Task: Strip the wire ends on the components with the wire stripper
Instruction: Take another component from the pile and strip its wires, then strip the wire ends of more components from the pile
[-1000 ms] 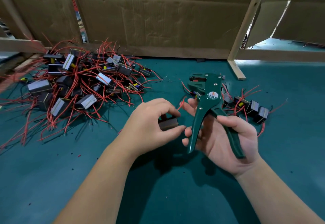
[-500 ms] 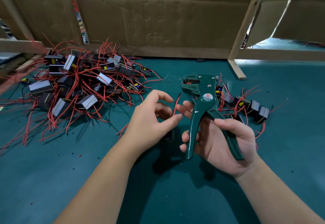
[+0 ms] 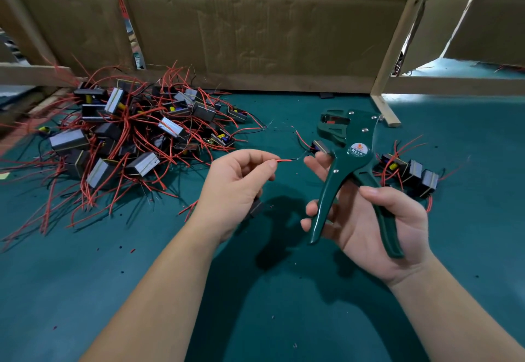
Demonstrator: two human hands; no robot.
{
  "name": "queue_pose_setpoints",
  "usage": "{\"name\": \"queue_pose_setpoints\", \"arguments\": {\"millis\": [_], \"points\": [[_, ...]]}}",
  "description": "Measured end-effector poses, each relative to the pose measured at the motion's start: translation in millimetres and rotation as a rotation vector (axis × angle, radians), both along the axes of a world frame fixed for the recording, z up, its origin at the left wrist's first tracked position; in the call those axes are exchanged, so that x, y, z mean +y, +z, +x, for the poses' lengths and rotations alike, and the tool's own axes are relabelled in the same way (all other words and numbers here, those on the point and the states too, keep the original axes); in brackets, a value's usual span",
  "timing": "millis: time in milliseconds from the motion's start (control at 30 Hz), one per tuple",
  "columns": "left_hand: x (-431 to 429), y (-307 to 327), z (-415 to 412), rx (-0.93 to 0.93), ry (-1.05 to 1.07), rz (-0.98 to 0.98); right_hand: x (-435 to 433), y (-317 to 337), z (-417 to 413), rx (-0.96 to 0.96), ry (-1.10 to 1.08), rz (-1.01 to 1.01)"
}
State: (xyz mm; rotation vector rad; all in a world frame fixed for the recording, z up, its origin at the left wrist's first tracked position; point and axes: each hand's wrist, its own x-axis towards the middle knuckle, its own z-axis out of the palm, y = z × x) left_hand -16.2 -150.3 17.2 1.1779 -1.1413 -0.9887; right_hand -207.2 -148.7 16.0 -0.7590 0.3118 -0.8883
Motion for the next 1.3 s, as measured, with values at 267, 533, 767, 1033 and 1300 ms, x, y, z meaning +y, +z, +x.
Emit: {"name": "queue_pose_setpoints", "arguments": {"millis": [267, 533, 767, 1033, 1300], "points": [[2.0, -0.2, 0.3, -0.055, -0.078, 0.01, 4.4, 0.7, 3.5, 0.048, 0.114, -0.015], [1.9, -0.1, 3.7, -0.073, -0.171, 0.064, 5.0, 2.1, 4.5, 0.078, 0.104, -0.039], [2.6, 3.2, 8.8, -0.091, -0.282, 0.114, 7.0, 3.5, 5.6, 0.101, 0.111, -0.087], [4.0, -4.1, -5.0, -0.117, -0.122, 0.017, 5.3, 1.5, 6.5, 0.091, 0.016, -0.009], [0.2, -4.1, -3.3, -0.041, -0.047, -0.057, 7.6, 2.6, 6.8, 0.061, 0.045, -0.021]]}}
